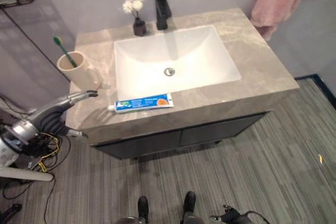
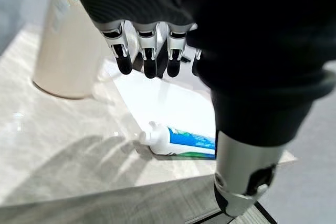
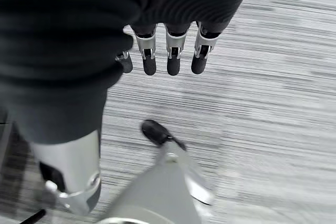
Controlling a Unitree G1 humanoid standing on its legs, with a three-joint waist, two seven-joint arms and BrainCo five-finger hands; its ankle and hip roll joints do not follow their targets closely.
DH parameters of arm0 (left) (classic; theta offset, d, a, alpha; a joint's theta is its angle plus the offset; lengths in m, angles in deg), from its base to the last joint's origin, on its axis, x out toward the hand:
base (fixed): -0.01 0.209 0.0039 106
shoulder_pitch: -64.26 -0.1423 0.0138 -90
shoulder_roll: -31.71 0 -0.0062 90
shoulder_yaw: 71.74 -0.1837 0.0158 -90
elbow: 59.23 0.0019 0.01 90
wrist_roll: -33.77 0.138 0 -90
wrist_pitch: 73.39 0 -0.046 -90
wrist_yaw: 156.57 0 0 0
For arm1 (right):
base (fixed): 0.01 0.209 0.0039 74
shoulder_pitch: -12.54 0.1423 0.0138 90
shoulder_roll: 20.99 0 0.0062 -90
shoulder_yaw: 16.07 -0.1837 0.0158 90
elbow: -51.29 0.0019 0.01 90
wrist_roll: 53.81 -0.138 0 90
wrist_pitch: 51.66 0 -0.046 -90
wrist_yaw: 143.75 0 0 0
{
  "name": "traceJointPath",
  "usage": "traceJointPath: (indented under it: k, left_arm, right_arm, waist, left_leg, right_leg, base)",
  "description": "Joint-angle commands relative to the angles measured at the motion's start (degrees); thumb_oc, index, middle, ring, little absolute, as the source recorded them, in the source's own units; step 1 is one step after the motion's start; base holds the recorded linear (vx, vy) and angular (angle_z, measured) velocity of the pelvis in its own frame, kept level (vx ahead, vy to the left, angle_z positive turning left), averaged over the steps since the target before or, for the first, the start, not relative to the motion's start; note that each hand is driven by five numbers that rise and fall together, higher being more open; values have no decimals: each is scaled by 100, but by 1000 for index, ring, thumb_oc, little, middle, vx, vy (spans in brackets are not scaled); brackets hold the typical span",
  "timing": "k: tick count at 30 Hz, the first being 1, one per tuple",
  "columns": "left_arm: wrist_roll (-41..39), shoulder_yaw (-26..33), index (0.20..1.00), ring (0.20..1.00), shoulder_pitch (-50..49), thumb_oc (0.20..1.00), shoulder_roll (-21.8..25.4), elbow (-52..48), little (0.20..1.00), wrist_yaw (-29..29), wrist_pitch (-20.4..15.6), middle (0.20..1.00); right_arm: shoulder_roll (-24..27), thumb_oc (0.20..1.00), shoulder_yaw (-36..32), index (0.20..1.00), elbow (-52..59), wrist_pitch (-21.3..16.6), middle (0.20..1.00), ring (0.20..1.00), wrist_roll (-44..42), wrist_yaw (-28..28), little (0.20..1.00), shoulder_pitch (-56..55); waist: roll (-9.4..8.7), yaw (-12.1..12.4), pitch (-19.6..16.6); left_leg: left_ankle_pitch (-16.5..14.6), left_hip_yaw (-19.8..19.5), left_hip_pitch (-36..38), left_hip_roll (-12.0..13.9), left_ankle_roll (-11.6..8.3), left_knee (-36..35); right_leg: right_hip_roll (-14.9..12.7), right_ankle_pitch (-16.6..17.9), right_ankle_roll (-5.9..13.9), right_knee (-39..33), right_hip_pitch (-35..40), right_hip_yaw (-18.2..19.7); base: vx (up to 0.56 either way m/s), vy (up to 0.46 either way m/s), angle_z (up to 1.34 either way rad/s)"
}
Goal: Put brush and paste in cup on sink, flatten towel.
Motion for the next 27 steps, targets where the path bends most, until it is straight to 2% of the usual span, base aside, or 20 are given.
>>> traceJointPath:
  k: [1, 7, 14, 15, 27]
  left_arm:
    - [249, -76, 1000, 1000, 614, 1000, -225, 406, 1000, 376, -22, 1000]
    - [276, -658, 1000, 1000, 1441, 1000, -775, 1194, 1000, 623, 138, 1000]
    - [627, -1020, 1000, 1000, 1948, 1000, -1046, 1674, 1000, 852, 255, 1000]
    - [770, -1093, 200, 200, 2020, 200, -1094, 1761, 200, 855, 309, 200]
    - [1503, -1110, 200, 200, 1647, 200, -1036, 1742, 200, 657, 303, 200]
  right_arm:
    - [31, 1000, 23, 1000, 64, 23, 1000, 1000, -204, -84, 1000, 173]
    - [47, 1000, 24, 1000, 298, 1, 1000, 1000, -369, -184, 1000, 305]
    - [35, 1000, 71, 1000, 392, -21, 1000, 1000, -449, -248, 1000, 490]
    - [27, 1000, 75, 1000, 410, -22, 1000, 1000, -470, -264, 1000, 503]
    - [-46, 1000, -24, 1000, 461, -37, 1000, 1000, -455, -322, 1000, 349]
  waist:
    - [-140, -132, 120]
    - [-139, -311, 163]
    - [-167, -378, 187]
    - [-179, -383, 187]
    - [-271, -349, 94]
  left_leg:
    - [-220, -246, -140, 174, -23, 65]
    - [-103, -87, -470, 219, -60, 65]
    - [-34, 1, -620, 276, -96, 65]
    - [-31, 13, -623, 284, -101, 65]
    - [-134, 54, -321, 346, -100, 65]
  right_leg:
    - [-469, -24, 646, 30, -53, -276]
    - [-415, 57, 623, 30, -518, -12]
    - [-367, 83, 600, 30, -720, 91]
    - [-353, 77, 599, 30, -729, 96]
    - [-309, -49, 588, 30, -434, 75]
  base:
    - [21, -32, -26]
    - [48, -60, -30]
    - [39, -34, -9]
    - [36, -23, -4]
    - [28, 1, -3]
